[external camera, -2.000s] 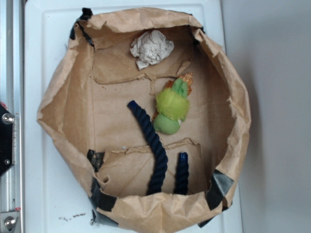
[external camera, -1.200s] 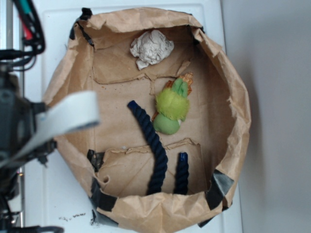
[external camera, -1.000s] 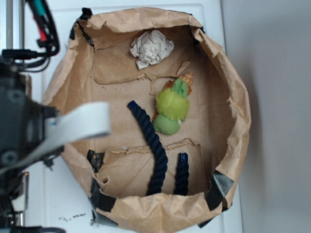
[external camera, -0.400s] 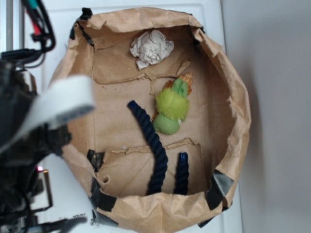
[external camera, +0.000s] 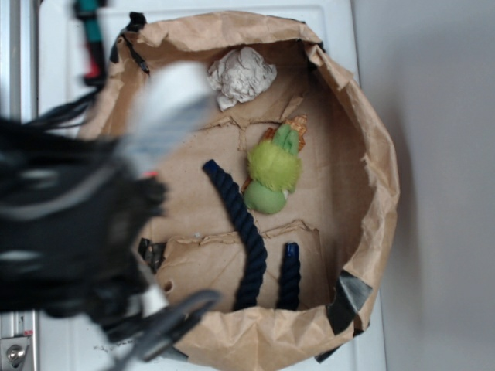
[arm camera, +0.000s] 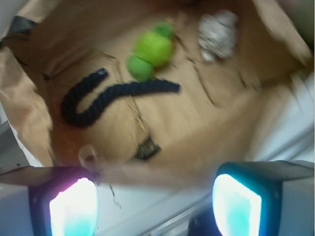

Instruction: Grab the blue rope.

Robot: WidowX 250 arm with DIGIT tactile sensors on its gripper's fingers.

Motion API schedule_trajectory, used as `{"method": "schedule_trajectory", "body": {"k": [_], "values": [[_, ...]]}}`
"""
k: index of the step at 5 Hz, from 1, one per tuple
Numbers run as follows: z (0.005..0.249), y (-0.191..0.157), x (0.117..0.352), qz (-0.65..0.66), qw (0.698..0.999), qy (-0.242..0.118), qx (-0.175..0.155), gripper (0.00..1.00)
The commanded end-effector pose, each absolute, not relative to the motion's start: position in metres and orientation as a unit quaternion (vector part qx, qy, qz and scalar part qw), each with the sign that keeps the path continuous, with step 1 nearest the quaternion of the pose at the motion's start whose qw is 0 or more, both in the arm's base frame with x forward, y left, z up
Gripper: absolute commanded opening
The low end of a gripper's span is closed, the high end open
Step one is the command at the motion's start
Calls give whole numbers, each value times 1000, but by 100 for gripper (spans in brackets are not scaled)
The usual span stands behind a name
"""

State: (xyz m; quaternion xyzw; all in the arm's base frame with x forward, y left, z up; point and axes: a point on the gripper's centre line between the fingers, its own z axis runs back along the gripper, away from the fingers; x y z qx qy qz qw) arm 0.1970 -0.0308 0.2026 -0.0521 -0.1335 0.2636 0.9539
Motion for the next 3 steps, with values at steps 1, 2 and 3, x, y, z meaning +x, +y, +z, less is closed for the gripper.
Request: {"method": "schedule_trajectory", "body": {"k": [1,2,3], "values": [[166,-12,213,367,919,-124,-70,100],[164,-9,213,383,915,-107,-71,100],[171,-10,209,398,908,-98,-83,100]]}}
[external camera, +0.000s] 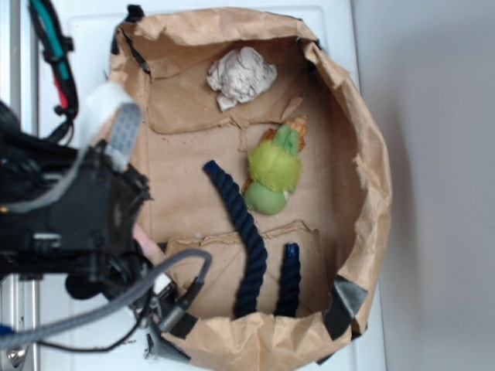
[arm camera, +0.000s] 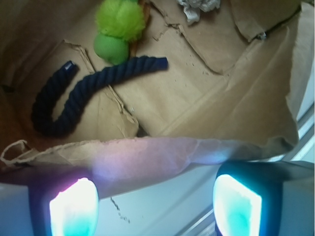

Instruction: Grab the blue rope.

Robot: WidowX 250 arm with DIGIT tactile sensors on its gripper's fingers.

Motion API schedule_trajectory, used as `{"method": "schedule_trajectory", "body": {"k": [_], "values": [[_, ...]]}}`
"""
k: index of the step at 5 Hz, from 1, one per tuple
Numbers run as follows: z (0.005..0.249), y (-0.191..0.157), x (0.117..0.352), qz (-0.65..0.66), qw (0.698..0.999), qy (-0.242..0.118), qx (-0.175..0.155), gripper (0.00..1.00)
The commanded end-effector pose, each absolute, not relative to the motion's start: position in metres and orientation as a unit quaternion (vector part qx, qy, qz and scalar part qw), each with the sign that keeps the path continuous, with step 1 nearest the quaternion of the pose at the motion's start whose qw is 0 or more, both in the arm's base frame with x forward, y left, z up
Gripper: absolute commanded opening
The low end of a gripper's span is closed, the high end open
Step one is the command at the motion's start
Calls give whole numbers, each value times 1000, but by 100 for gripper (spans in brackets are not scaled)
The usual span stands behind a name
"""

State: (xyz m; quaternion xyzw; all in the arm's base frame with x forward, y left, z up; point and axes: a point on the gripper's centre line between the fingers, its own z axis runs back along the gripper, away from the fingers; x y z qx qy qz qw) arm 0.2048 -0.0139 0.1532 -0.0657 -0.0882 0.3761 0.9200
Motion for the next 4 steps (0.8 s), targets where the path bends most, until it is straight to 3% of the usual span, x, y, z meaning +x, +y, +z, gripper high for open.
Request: {"method": "schedule_trajectory", "body": {"k": [1,2,3,4], "values": [[192,-9,203,409,901,-94,-108,100],[218,5,253,418,894,-94,-128,100],[231,-2,272,407,898,-113,-125,100],[217,-2,288,415,895,-117,-112,100]]}}
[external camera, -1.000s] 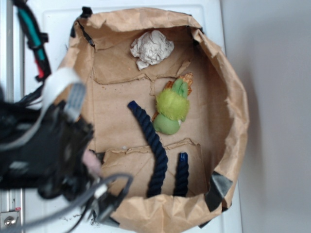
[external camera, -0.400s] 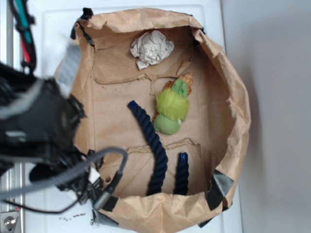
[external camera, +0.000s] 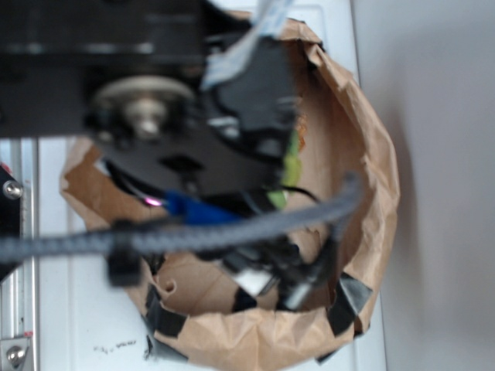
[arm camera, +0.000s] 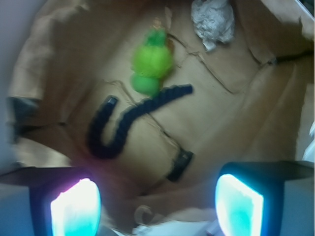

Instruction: Grab the blue rope.

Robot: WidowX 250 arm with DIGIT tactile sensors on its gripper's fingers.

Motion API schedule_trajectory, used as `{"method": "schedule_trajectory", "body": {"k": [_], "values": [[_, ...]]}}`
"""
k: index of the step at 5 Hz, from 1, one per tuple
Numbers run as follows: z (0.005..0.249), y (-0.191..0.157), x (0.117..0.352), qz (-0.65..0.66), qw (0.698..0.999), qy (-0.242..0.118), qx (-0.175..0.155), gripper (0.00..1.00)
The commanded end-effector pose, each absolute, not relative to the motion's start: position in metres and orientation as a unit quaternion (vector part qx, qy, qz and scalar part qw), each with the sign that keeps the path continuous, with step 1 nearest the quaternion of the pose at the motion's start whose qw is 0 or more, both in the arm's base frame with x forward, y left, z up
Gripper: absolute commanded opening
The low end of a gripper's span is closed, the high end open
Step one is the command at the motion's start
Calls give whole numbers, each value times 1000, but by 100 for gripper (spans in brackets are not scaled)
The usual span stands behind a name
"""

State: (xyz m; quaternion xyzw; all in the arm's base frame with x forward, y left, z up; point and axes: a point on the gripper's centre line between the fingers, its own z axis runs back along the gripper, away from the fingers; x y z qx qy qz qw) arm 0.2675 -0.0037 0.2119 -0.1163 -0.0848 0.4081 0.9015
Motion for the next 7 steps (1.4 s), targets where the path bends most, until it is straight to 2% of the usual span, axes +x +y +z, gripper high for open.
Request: {"method": "schedule_trajectory", "body": {"k": [1,2,7], "values": [[193,-2,288,409,899,-133,-84,100],[169,3,311,408,901,-129,-71,100],[169,3,311,408,901,-129,-71,100]]}}
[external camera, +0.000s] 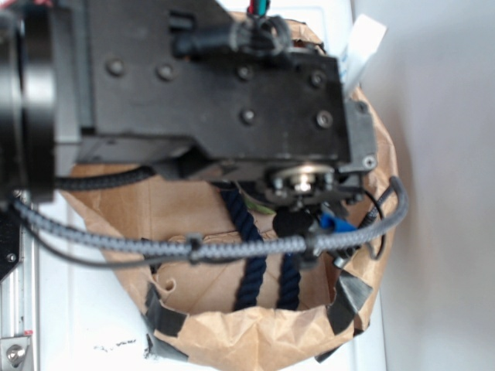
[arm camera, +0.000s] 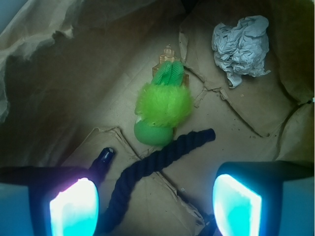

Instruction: Grab the blue rope.

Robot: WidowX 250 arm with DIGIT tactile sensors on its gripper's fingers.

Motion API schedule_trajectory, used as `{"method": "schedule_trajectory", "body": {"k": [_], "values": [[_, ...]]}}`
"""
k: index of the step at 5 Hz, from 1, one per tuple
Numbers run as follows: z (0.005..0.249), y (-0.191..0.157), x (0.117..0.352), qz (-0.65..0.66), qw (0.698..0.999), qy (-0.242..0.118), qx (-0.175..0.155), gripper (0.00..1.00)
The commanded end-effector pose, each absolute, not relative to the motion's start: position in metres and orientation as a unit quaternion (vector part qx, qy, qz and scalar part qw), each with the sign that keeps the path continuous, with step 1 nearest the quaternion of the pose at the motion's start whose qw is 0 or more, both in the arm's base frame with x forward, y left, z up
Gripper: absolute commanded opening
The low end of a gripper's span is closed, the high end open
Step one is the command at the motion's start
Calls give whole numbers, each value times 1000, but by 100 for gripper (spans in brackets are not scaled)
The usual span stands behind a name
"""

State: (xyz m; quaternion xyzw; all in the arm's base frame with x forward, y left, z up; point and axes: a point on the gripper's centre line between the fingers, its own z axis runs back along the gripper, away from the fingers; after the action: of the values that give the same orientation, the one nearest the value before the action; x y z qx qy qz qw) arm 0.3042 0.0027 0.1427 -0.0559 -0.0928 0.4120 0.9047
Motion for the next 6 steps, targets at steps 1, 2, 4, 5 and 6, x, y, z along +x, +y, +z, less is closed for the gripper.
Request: {"method": "schedule_trajectory", "body": {"k": [1,2,4,5,6], "values": [[153,5,311,427,890,-144,-61,100],[134,0,308,464,872,-145,-52,100],[108,-14,303,449,877,-169,-28,100],[94,-20,316,458,873,-164,-25,100],[82,-18,337,470,867,-162,-15,100]]}}
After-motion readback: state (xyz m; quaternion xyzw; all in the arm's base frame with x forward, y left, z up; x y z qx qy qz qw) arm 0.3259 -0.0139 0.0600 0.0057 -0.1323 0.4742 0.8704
